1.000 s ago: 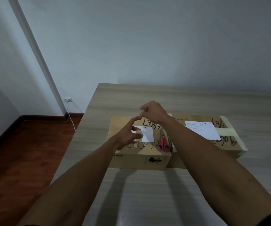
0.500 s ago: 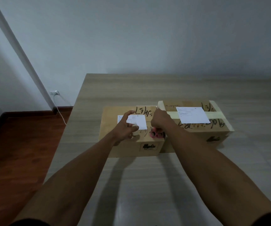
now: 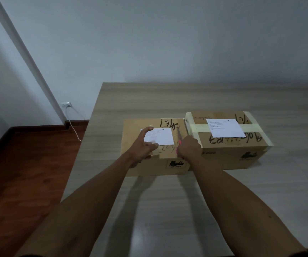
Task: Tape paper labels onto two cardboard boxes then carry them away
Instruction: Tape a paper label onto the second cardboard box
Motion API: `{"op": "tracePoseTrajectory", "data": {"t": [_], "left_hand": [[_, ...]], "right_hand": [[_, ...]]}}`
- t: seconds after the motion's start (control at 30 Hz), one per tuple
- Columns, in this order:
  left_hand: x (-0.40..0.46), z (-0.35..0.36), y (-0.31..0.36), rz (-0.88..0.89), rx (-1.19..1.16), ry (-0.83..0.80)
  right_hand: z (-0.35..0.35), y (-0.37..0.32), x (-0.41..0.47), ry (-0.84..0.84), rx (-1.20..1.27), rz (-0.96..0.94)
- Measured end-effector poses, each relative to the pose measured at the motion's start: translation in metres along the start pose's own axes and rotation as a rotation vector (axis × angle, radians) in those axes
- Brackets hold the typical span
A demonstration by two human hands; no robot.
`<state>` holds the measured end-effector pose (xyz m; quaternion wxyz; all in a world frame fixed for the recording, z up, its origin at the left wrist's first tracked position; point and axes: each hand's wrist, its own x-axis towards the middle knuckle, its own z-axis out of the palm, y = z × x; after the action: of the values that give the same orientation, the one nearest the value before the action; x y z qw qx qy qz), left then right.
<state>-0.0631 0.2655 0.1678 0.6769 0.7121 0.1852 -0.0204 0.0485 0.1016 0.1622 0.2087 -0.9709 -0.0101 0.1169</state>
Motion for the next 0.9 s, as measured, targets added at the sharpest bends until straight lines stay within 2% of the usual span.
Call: {"op": "tracePoseTrajectory", "data": {"t": [0.13, 0.27, 0.43, 0.57, 0.7, 0.9], "left_hand": [[0.0, -0.007, -0.003, 0.001, 0.003, 0.02], [0.001, -0.013, -0.002, 0.013, -0.024, 0.006], [0.006, -0.021, 0.003, 0.013, -0.044, 0.023], [0.01, -0.025, 0.008, -0.007, -0.051, 0.042], [0.014, -0.027, 0.013, -0.005, -0.061, 0.034], [0.018, -0.024, 0.021, -0.003, -0.046, 0.08]], "right_hand": [[0.004, -0.012, -0.009, -0.042, 0.205, 0.121], [0.012, -0.028, 0.004, -0.217, 0.78, 0.386], [-0.022, -0.046, -0.001, -0.363, 1.192, 0.454], [-0.029, -0.047, 0.005, -0.435, 1.276, 0.453], [-0.029, -0.044, 0.012, -0.528, 1.568, 0.418], [-0.03, -0.044, 0.02, -0.458, 1.358, 0.299]]}}
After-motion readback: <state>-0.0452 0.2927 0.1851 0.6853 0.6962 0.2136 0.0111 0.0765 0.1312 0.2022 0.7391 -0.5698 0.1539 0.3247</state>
